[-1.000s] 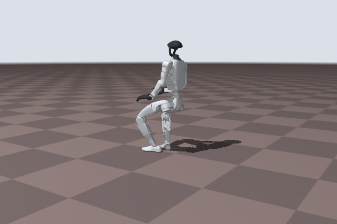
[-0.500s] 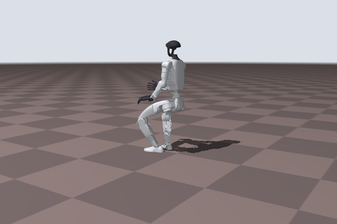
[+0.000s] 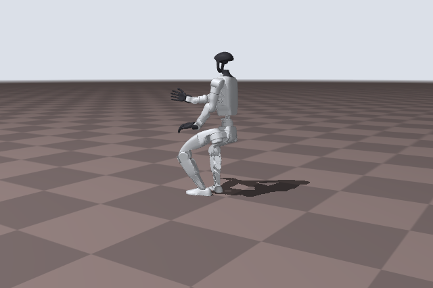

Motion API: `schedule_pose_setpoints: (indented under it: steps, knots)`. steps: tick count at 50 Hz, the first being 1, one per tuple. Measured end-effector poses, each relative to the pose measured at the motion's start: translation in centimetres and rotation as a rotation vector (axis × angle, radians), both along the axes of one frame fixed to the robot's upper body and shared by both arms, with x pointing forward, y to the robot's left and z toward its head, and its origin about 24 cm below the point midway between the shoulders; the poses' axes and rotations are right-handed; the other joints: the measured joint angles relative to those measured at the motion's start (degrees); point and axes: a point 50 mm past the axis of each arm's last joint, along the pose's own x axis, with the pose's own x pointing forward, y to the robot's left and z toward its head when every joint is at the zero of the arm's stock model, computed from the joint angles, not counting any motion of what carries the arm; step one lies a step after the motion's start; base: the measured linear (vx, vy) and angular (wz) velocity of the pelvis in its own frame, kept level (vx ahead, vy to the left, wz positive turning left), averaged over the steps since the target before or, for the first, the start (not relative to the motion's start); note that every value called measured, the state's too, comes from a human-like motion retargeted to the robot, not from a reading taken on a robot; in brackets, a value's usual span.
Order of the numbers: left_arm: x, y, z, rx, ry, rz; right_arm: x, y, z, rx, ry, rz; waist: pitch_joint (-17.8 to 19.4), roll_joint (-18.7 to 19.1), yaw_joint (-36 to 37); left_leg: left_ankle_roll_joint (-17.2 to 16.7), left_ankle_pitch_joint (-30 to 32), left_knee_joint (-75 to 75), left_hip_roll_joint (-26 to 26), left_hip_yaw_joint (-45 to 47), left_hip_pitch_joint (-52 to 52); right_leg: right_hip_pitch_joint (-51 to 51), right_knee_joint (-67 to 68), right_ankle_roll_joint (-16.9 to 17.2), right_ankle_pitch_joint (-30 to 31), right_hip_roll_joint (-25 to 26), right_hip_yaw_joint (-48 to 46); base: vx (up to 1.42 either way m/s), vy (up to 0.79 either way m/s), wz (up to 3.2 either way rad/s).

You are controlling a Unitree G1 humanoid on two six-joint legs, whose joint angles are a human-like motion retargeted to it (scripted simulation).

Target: Upper body actions

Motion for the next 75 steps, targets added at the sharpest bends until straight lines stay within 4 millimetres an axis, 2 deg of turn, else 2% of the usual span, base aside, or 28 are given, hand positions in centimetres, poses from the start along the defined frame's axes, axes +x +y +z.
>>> schedule_pose_setpoints:
  steps: [10, 29, 75]
  knots:
    - [1.0, -0.3, 0.7, 0.004, -0.023, -0.018, 0.6, 1.9, 1.3, 0.037, 0.027, 0.004, 2.0, -0.8, 0.3, 0.3, 0.1, -0.3, -1.0, 0.2, 0.5, 0.6, 0.2, 0.3, -0.1, -1.1, 0.2, -0.03, -0.01, 0.05]
    - [1.4, -0.4, 1.0, 0.014, -0.037, -0.033, 0.9, 2.1, 2.2, 0.027, 0.032, -0.018, 3.1, -2.3, 0.8, 0.4, 0.0, -0.6, -1.8, 0.2, 0.7, 1.1, 0.4, 0.8, -0.4, -1.9, 0.3, 0.0, 0.0, 0.0]
    - [1.2, 0.2, 0.9, 0.016, -0.034, -0.015, 1.0, 2.5, 2.5, 0.019, 0.021, 0.051, 2.7, -2.3, -0.1, 0.2, 0.2, -0.5, -1.3, 0.1, 0.6, 0.8, 0.4, 0.6, -0.3, -1.6, 0.3, 0.0, 0.0, 0.0]
